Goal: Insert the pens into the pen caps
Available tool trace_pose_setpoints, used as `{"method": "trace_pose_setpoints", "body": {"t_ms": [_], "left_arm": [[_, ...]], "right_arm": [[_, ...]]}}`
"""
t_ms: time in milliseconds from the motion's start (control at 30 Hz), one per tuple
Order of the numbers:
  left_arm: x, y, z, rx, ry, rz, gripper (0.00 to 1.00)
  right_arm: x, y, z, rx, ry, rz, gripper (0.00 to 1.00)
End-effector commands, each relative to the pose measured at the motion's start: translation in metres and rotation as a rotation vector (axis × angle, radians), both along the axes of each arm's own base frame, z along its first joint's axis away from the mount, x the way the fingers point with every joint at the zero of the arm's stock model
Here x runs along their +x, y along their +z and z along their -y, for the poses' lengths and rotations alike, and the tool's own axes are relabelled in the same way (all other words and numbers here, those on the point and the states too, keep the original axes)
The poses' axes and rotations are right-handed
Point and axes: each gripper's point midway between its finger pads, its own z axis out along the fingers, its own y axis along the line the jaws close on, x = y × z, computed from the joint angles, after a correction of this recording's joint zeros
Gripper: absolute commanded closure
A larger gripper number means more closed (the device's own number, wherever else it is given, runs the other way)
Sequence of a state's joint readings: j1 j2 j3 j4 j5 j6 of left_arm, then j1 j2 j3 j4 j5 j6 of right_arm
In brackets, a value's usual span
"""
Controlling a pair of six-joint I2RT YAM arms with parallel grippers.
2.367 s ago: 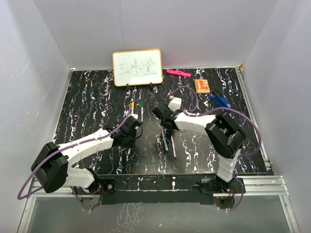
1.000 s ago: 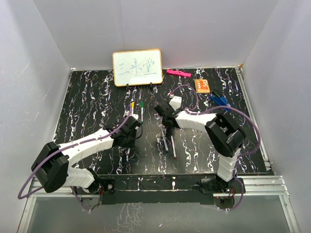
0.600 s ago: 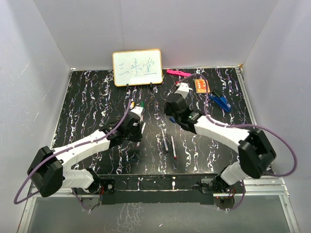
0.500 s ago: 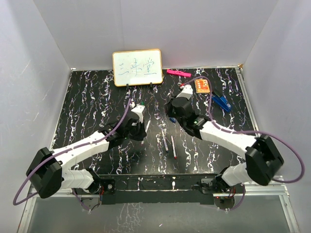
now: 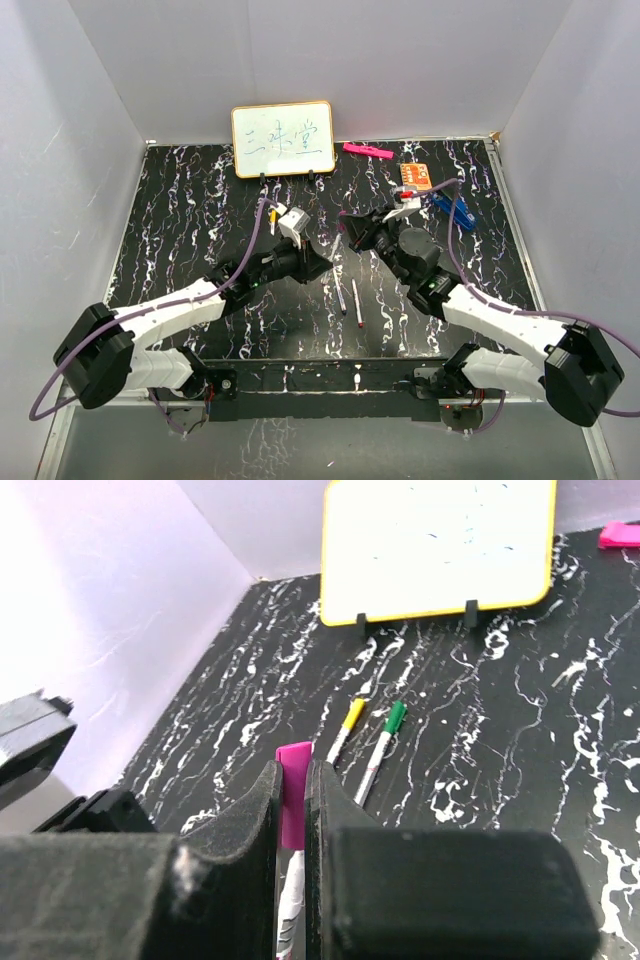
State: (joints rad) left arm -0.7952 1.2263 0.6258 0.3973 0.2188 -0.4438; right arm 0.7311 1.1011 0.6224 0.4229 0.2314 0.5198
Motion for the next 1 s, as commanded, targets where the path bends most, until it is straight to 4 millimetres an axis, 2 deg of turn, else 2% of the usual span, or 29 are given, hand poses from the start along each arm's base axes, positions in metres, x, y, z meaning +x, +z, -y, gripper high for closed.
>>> {"method": "trace_pose_setpoints", "body": {"t_ms": [0,300,533,667,967], "left_arm": [[-0.005,0.035,0.021,-0.159,-0.090,0.062,1.00],[-0.010,0.044,0.023,-0.210,-0.101,0.049,1.00],[-0.016,0.037,0.016,-0.210,-0.087,0.031,1.00],[-0.018,0.037,0.014,-0.214,-0.081,0.031,1.00],[-0.018,0.053,0.015,-0.255,-0.084,0.072,1.00]], "right_arm": [[-0.012,0.039,-0.002,0.102,0.056,0.163,1.00],[-0.016,0.052,0.013,0.182,0.008,0.235,1.00],[-0.015,0.057,0.020,0.200,-0.025,0.260,1.00],[-0.014,0.059,0.020,0.207,-0.029,0.261,1.00],[-0.014,0.054,0.015,0.211,-0.009,0.244,1.00]]}}
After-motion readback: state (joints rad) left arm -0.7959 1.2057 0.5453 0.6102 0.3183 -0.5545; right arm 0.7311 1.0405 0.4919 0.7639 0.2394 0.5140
